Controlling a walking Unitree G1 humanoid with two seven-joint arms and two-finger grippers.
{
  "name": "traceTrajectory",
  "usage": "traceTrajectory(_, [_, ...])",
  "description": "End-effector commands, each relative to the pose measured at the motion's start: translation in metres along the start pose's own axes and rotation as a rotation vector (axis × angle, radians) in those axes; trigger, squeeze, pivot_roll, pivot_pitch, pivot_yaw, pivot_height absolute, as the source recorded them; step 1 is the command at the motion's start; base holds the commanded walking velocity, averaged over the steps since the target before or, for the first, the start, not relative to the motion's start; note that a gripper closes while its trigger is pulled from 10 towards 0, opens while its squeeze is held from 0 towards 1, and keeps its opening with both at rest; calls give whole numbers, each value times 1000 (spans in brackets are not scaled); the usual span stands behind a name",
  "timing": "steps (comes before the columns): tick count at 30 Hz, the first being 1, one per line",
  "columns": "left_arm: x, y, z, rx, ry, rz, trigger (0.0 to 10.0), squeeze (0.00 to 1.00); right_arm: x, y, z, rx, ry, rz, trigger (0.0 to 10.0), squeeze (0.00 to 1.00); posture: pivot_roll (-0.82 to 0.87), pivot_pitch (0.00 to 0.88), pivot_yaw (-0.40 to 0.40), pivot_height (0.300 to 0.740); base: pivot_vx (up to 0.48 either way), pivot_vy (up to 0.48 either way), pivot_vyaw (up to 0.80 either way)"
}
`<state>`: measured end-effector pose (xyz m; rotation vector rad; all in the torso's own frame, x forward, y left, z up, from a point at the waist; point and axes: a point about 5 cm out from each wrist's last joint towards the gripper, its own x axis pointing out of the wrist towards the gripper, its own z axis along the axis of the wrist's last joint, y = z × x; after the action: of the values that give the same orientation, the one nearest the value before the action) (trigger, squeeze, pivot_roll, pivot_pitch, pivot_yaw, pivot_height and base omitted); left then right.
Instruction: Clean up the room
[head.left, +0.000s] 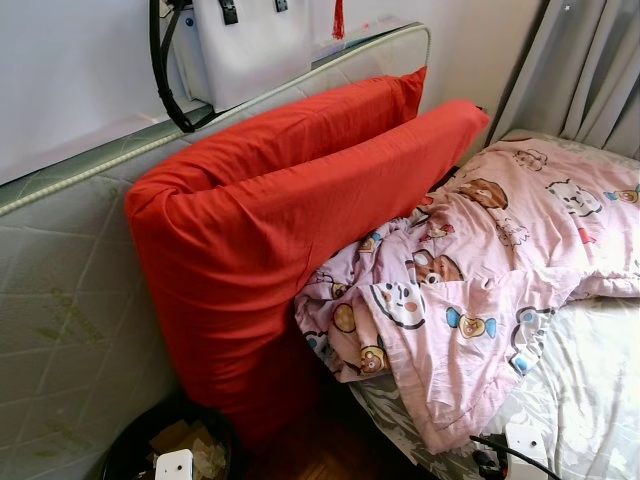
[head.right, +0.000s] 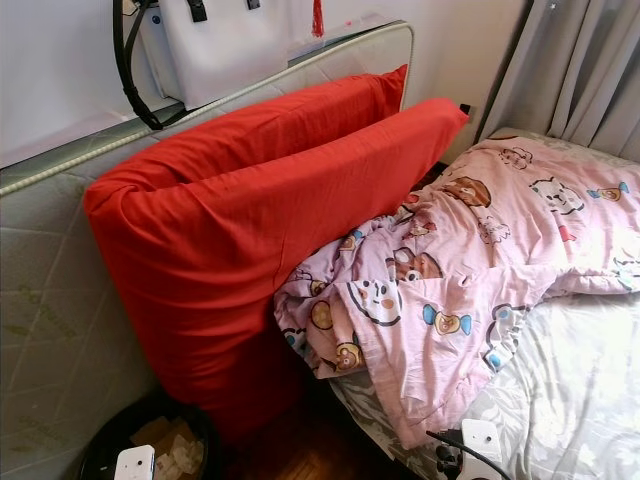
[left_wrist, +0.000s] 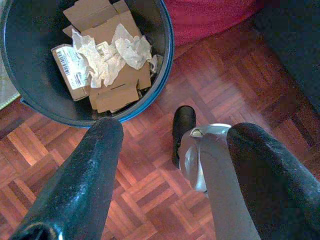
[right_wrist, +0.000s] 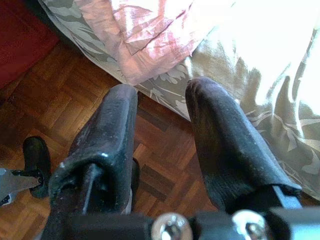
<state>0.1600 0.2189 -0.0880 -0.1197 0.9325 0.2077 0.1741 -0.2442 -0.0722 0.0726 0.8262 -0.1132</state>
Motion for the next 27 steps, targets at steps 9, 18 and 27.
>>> traceTrajectory(9, [0, 3, 1, 17, 4, 0, 10000, 0, 1, 2, 4, -1, -13, 7, 10000, 0, -23, 0, 15, 740, 257, 0, 0])
traceTrajectory(18, [0, 3, 1, 16, 4, 0, 10000, 0, 2, 2, 4, -2, -15, 8, 10000, 0, -25, 0, 15, 740, 271, 0, 0])
traceTrajectory(27, [0, 3, 1, 9, -1, -1, 10000, 0, 2, 3, 6, -8, -29, 19, 10000, 0, -29, 0, 15, 740, 212, 0, 0])
